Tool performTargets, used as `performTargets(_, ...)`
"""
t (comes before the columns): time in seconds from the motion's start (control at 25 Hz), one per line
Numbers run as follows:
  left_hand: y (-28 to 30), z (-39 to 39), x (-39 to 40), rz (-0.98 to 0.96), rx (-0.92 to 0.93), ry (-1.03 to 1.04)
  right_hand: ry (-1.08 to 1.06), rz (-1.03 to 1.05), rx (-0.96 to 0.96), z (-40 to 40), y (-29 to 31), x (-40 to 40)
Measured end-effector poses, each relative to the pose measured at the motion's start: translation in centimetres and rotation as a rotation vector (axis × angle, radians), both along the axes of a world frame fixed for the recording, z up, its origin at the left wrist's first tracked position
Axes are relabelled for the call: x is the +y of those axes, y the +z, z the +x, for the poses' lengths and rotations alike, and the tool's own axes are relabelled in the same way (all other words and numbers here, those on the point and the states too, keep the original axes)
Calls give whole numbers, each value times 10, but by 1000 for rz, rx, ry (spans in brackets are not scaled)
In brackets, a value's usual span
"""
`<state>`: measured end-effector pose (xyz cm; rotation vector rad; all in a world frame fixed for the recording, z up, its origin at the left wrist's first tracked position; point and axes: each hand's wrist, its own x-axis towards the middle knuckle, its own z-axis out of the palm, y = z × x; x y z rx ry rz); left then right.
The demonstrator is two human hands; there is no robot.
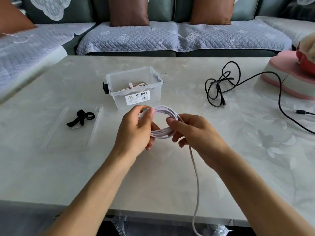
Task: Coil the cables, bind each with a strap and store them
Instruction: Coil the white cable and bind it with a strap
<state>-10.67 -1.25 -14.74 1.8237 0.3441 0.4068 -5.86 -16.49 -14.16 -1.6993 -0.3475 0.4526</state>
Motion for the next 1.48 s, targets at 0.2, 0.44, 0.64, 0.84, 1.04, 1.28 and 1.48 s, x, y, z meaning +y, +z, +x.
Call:
performTargets(0.2, 4, 1, -7, -86, -5, 22, -105, 114, 29, -2, 4, 3)
performTargets(0.44, 4, -8, -11, 41, 132, -145, -226, -7, -48, -2, 4, 5)
performTargets(0.64, 10, -11, -9, -80, 269, -256, -228, -32, -173, -1, 4, 7)
performTargets(0.84, 14, -10, -3, -46, 277, -243, -86, -114, -234, 0, 5, 5)
performTargets(1.04, 16, -8, -10, -35, 163, -209, 2, -152, -385, -1, 4, 7)
performTargets(1.28, 4, 3, -18, 71, -2, 38, -4, -11, -180, -2, -1, 7)
performTargets(1.48, -1, 6, -20, -70, 4, 153, -49, 8, -170, -15, -10, 15)
